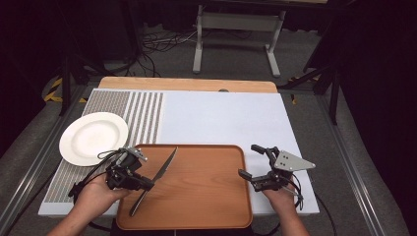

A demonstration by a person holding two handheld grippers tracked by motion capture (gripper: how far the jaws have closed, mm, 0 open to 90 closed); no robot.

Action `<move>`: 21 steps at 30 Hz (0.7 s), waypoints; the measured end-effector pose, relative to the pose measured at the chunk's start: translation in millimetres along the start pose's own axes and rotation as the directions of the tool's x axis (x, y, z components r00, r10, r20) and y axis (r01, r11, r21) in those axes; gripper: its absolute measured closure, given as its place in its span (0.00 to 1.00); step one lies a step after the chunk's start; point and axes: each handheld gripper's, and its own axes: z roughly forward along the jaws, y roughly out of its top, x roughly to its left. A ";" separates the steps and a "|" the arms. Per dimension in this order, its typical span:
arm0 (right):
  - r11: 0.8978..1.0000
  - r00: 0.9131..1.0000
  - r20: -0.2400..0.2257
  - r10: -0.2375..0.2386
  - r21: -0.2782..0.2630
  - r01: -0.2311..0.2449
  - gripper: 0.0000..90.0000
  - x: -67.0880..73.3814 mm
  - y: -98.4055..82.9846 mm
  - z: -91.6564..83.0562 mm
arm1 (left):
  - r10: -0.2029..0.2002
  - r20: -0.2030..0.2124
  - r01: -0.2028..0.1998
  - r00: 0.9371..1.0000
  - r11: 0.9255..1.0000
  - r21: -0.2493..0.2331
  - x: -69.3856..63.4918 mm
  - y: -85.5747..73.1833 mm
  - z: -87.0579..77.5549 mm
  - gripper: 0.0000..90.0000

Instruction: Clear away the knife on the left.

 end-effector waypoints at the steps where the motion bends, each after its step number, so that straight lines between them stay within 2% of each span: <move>1: 1.000 1.000 -0.001 0.000 0.000 0.000 0.08 0.1 0.0 0.1 | -0.006 0.002 0.006 1.000 1.000 0.000 -0.2 -0.5 0.4 0.89; 10: 1.000 1.000 -0.002 0.000 0.001 0.000 0.08 0.0 0.0 0.1 | -0.046 0.000 0.046 0.999 0.999 0.020 5.1 -1.2 7.5 0.89; 21: 1.000 1.000 -0.003 0.001 -0.001 -0.001 0.08 0.0 0.1 -0.3 | -0.065 -0.019 0.067 0.998 0.996 0.064 8.0 -2.0 21.1 0.89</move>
